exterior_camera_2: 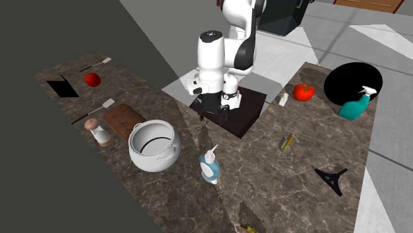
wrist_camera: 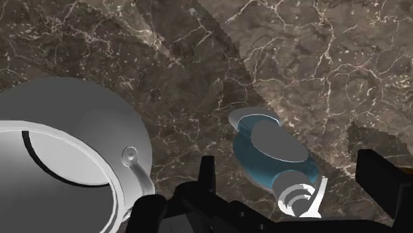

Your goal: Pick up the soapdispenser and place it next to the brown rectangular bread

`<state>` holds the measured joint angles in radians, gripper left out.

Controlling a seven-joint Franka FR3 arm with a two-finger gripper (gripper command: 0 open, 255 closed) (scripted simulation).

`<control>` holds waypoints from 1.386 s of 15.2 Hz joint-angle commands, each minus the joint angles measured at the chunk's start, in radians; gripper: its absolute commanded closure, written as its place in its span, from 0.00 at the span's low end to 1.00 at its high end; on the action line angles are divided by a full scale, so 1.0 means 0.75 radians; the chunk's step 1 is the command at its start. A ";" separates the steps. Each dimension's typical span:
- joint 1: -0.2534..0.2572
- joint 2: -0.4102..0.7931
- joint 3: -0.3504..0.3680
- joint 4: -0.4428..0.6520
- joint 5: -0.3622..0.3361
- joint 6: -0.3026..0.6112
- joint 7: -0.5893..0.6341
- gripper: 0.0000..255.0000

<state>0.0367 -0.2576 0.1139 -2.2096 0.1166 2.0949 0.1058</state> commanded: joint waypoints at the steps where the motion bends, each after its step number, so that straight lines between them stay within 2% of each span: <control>1: 0.002 0.108 0.019 0.067 -0.019 0.046 0.032 0.00; 8: 0.029 0.446 0.065 0.339 -0.116 0.124 0.162 0.00; 15: 0.034 0.512 0.065 0.294 -0.128 0.234 0.171 0.00; 21: 0.035 0.518 0.065 0.291 -0.129 0.243 0.172 0.00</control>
<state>0.0628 0.1310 0.1630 -1.9910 0.0197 2.2767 0.2345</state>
